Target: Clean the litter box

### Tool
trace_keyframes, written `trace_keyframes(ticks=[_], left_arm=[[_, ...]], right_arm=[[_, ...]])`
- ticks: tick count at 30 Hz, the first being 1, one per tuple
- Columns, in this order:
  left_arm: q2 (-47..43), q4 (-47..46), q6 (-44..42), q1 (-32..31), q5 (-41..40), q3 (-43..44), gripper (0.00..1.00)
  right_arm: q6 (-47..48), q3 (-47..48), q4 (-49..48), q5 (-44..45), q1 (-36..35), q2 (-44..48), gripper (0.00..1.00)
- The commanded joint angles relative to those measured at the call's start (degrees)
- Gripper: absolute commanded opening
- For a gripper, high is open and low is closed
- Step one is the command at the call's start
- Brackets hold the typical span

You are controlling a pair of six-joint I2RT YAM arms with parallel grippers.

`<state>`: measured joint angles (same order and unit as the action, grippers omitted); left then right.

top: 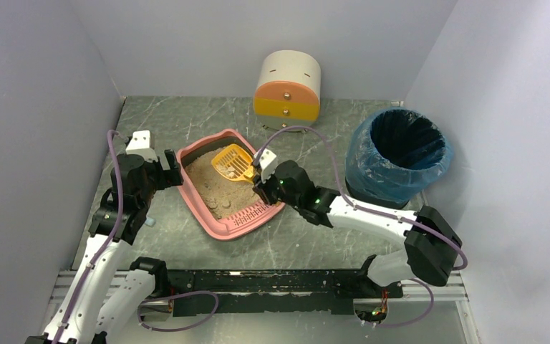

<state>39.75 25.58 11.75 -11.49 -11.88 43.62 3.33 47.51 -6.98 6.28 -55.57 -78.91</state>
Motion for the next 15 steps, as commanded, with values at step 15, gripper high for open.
trace_keyframes(ticks=[15], left_arm=[[0.1,-0.4,-0.4,-0.3,-0.4,0.4,0.97]], right_arm=[[-26.2,1.5,-1.2,-25.9,11.5,-0.3,0.0]])
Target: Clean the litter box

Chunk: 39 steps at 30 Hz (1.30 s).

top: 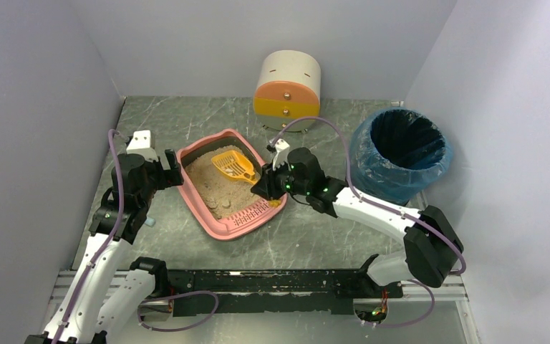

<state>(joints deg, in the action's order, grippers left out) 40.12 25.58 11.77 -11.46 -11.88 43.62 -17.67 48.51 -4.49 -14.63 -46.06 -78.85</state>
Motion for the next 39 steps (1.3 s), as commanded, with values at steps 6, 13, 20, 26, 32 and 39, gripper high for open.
trace_keyframes(ticks=[6,13,20,26,32,39], left_arm=[[-0.2,-0.2,-0.5,-0.4,-0.4,0.5,0.97],[-0.1,-0.3,-0.4,-0.3,-0.2,0.5,0.97],[-0.3,-0.7,-0.3,-0.3,0.2,0.4,0.97],[-0.4,-0.2,-0.2,-0.3,-0.1,0.5,0.97],[-0.5,-0.1,0.1,-0.3,-0.2,0.5,0.97],[-0.7,0.0,0.1,-0.3,-0.5,0.5,0.97]], right_arm=[[-6.9,1.8,-3.1,-7.0,3.0,-2.3,0.0],[-0.4,3.4,0.4,-1.6,2.3,-1.2,0.0],[16.6,-0.1,-4.3,10.1,-2.6,-0.6,0.0],[28.5,0.4,-3.0,19.4,-8.2,-0.4,0.0],[37.4,-0.2,-3.1,25.6,-12.1,-0.2,0.0],[50.4,-6.4,-12.3,31.4,-18.0,2.7,0.0]])
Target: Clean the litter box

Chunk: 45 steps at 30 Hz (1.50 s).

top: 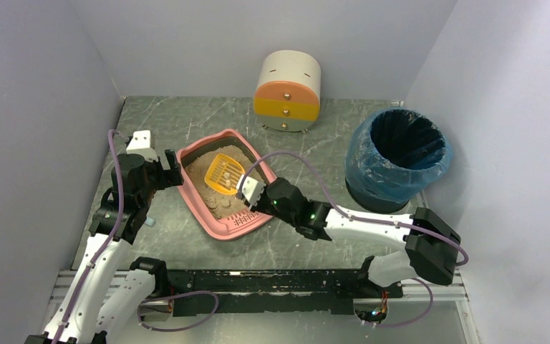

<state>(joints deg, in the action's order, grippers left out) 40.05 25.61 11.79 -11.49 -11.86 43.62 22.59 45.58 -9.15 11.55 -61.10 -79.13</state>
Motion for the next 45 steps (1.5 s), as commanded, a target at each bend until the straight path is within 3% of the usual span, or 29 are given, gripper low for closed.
trace_keyframes(ticks=[1,13,28,45], left_arm=[[-0.5,0.0,0.1,-0.3,-0.4,0.6,0.97],[-0.2,0.1,0.2,-0.3,-0.4,0.7,0.97],[-0.2,0.8,0.9,-0.3,-0.3,0.9,0.97],[-0.6,-0.6,0.5,-0.3,1.9,-0.3,0.97]], right_arm=[[11.3,-3.5,-7.8,5.9,-3.4,3.0,0.0],[10.3,-2.0,-5.3,8.8,-5.7,1.9,0.0],[-9.7,4.7,5.8,7.3,-5.5,2.4,0.0],[-34.4,17.0,26.9,2.5,1.8,2.9,0.0]])
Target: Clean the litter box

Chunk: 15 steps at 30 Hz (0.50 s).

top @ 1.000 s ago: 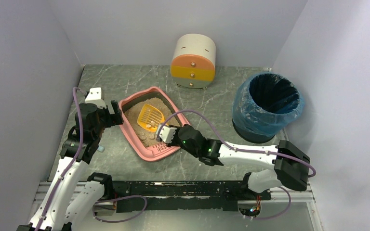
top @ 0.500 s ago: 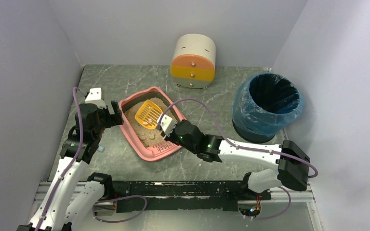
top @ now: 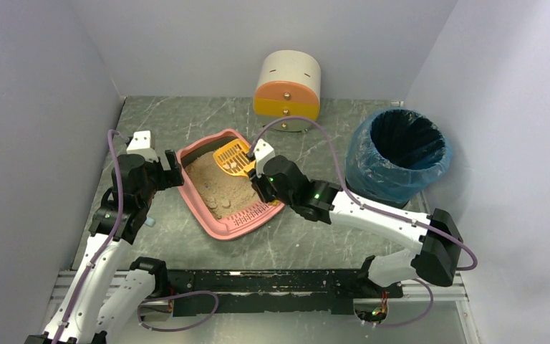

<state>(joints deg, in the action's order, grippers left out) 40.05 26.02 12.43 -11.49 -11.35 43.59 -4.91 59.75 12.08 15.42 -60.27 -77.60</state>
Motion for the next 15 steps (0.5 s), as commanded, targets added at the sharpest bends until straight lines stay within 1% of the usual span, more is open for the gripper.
trace_keyframes(ticks=[1,7,15], left_arm=[[-0.6,-1.0,-0.1,-0.3,1.5,-0.2,0.97],[-1.1,-1.1,-0.1,-0.3,1.7,-0.4,0.97],[-1.5,-1.3,-0.2,-0.4,2.4,-0.5,0.97]], right_arm=[[-7.9,2.9,6.2,-0.8,1.1,1.9,0.0],[-12.4,3.8,9.4,-2.8,6.5,5.3,0.0],[-13.4,7.4,16.2,-0.5,10.9,8.5,0.0]])
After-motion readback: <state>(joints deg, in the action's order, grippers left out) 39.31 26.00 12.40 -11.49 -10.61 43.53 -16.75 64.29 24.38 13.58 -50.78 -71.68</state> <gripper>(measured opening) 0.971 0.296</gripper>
